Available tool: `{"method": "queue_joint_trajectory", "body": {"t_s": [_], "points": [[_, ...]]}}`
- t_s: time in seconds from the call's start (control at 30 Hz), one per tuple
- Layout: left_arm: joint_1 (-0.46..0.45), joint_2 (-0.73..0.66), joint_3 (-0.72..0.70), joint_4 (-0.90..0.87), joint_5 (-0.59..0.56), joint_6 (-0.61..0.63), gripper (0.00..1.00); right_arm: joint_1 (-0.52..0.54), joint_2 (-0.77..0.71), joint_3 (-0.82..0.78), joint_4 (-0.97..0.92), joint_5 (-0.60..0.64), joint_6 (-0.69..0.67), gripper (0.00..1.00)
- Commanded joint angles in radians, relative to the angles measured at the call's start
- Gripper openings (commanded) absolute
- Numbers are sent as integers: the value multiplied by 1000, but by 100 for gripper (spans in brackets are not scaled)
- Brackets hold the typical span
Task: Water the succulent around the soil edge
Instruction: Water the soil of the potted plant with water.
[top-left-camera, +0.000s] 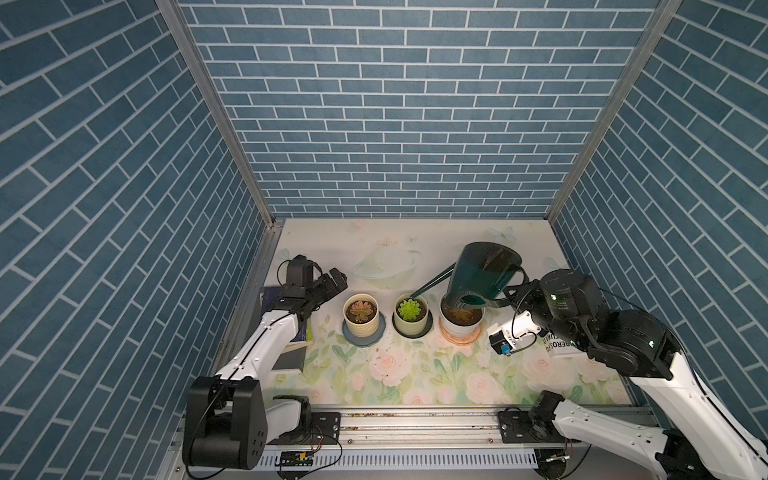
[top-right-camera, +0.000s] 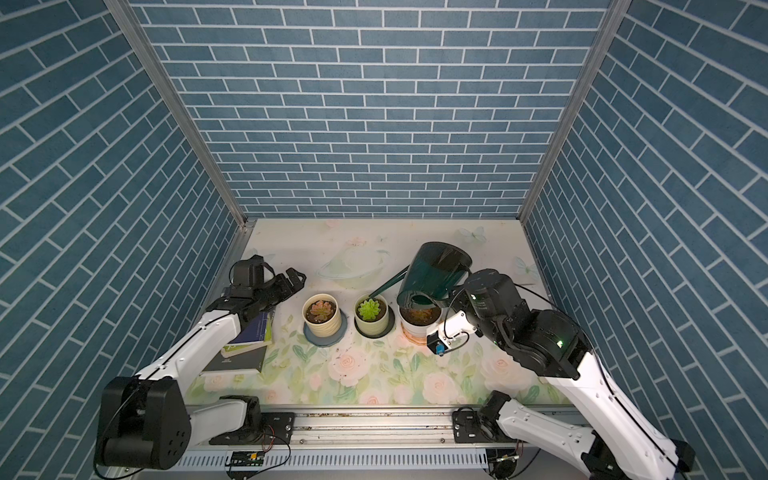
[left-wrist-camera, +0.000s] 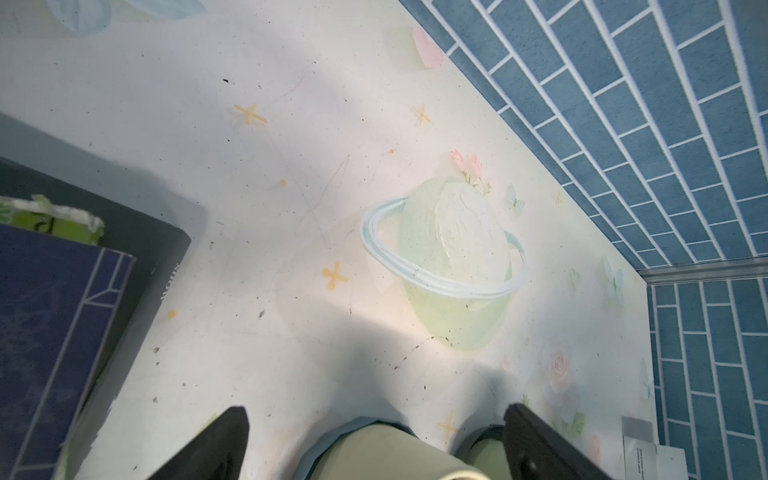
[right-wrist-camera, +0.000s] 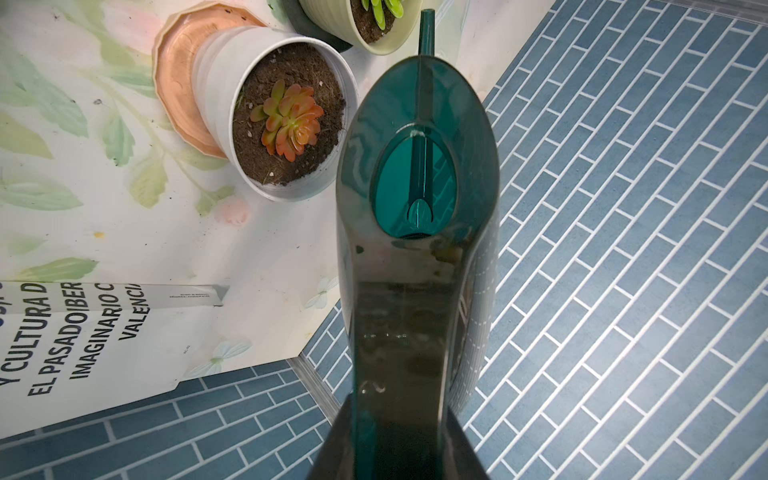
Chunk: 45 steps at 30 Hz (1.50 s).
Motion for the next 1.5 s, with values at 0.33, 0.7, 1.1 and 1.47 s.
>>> {"method": "queue_joint_trajectory", "body": {"t_s": [0.33, 0.7, 1.1, 1.47], "points": [[-5, -2, 28, -21, -15, 5, 100, -7, -80, -13, -10, -16, 35, 0], [-6, -12, 28, -27, -14, 2, 100, -5, -69, -14, -15, -54, 51, 0], [-7, -20, 10, -21, -13, 25, 100, 25, 15, 25, 63, -63, 10, 0], [-6, 3, 8, -9, -5, 33, 100, 29, 43, 21, 109, -34, -29, 0]]}}
